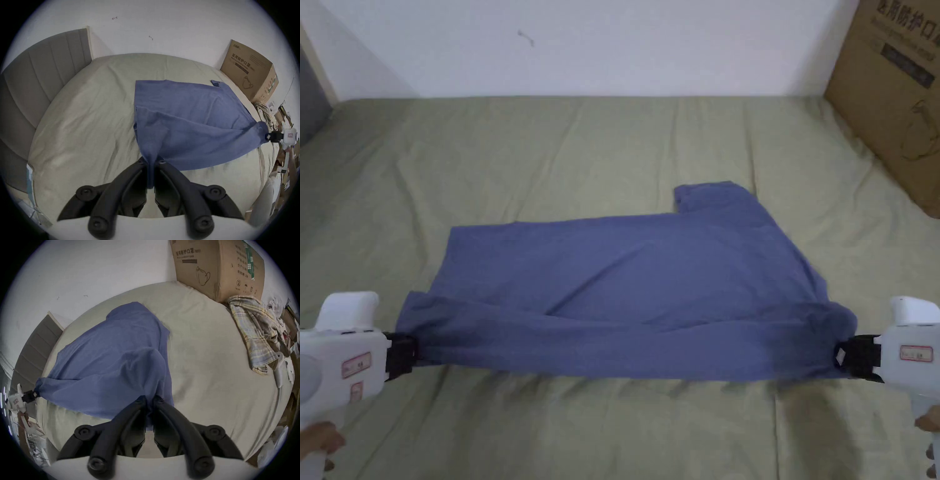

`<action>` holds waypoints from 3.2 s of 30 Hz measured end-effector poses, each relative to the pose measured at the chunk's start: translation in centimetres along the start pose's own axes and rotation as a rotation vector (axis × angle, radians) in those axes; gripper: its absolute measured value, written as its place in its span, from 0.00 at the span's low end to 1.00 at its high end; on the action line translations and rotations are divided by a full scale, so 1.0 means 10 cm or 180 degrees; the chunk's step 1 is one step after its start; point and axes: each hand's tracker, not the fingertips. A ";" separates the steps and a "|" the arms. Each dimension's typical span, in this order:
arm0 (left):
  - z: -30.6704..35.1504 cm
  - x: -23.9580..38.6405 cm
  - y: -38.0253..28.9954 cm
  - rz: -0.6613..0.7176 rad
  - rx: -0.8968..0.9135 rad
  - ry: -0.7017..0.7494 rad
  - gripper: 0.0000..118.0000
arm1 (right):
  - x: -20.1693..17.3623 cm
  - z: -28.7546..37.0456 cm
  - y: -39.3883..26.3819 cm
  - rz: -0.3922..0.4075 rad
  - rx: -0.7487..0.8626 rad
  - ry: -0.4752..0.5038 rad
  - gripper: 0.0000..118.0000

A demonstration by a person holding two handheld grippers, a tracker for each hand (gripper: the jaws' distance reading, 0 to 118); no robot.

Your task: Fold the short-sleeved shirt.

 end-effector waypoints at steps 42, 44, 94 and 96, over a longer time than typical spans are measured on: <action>-0.39 0.31 0.08 0.0233 -0.0157 -0.0087 0.00 | -0.58 -0.59 0.36 0.0080 0.0104 0.0106 0.00; -0.43 0.31 0.16 0.0180 -0.0104 -0.0061 0.00 | -0.57 -0.66 0.70 0.0165 0.0184 0.0032 0.08; -1.97 -0.32 1.46 0.0369 -0.0457 0.0404 0.34 | -0.59 -1.70 1.87 0.0509 -0.0174 -0.0204 0.02; -1.87 -0.34 1.49 0.0574 -0.0564 0.0018 0.00 | -0.60 -1.63 1.86 0.0454 -0.0148 -0.0149 0.02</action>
